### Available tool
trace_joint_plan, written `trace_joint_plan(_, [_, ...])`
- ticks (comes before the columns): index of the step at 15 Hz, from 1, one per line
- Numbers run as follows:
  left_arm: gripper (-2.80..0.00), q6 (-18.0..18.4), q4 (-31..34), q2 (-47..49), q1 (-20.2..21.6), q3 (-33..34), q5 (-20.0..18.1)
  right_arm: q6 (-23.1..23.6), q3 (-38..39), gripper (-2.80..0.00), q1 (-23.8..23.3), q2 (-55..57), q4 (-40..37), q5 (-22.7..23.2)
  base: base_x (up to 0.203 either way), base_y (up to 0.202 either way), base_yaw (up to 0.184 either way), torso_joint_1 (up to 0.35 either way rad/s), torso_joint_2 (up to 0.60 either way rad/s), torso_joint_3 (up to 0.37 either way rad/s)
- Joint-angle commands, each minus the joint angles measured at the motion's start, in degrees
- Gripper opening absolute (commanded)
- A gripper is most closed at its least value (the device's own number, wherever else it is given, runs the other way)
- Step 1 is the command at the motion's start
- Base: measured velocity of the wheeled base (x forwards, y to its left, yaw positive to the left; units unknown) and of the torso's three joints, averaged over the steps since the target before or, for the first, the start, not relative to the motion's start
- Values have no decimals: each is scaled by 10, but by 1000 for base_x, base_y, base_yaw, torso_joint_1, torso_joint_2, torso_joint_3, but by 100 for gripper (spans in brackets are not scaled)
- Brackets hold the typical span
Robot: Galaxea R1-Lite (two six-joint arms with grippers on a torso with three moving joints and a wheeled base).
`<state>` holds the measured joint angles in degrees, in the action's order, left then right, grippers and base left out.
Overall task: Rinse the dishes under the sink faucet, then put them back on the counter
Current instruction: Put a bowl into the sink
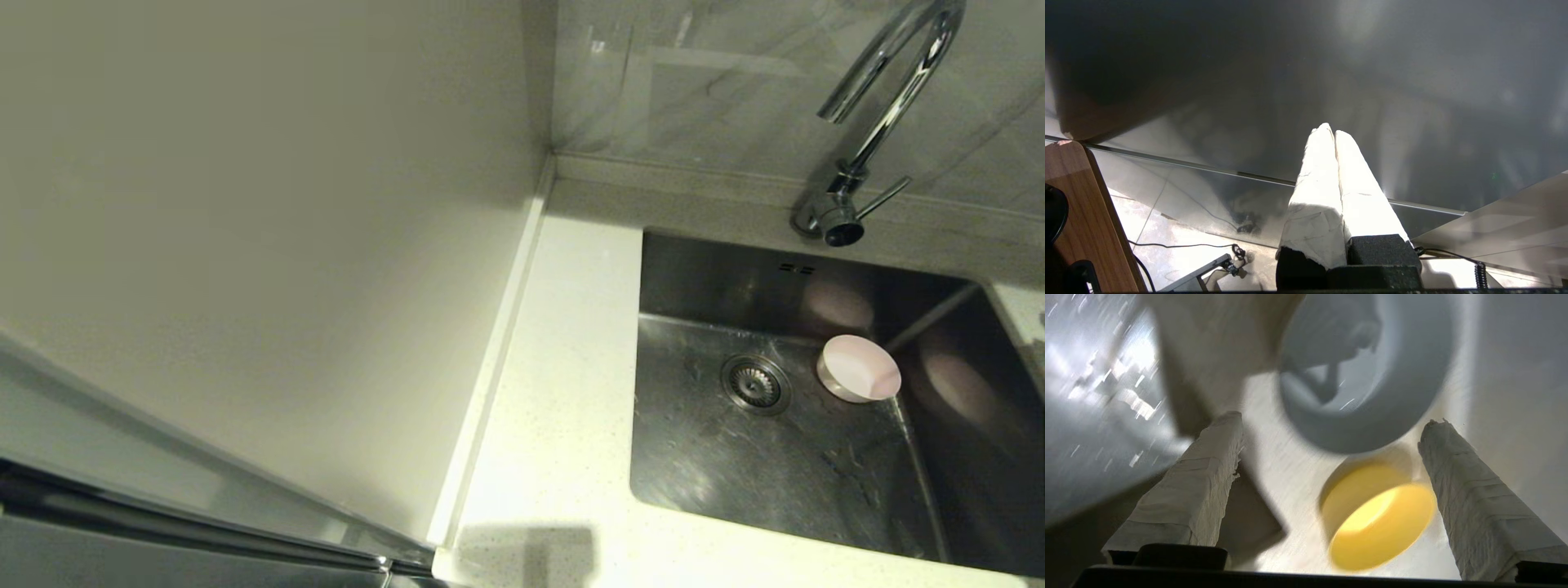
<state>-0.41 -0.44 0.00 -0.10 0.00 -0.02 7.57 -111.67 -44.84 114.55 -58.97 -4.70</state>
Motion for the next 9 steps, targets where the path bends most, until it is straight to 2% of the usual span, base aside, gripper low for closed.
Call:
trace_joint_plan(1, [-280, 0, 0, 0, 0, 2, 0, 1, 1, 0, -2, -7, -30, 20, 0, 0, 0, 0, 0, 0])
trace_joint_plan(4, [-280, 0, 0, 0, 0, 2, 0, 2, -12, 0, -2, -11, -31, 92, 0, 0, 0, 0, 0, 0])
trace_joint_plan(5, [-280, 0, 0, 0, 0, 2, 0, 8, -16, 0, -2, -14, -29, 102, 0, 0, 0, 0, 0, 0])
trace_joint_plan(7, [-280, 0, 0, 0, 0, 2, 0, 50, -16, 0, -6, -21, -40, 106, 0, 0, 0, 0, 0, 0])
trace_joint_plan(9, [-280, 0, 0, 0, 0, 2, 0, 74, -18, 0, -7, -37, -94, 112, 0, 0, 0, 0, 0, 0])
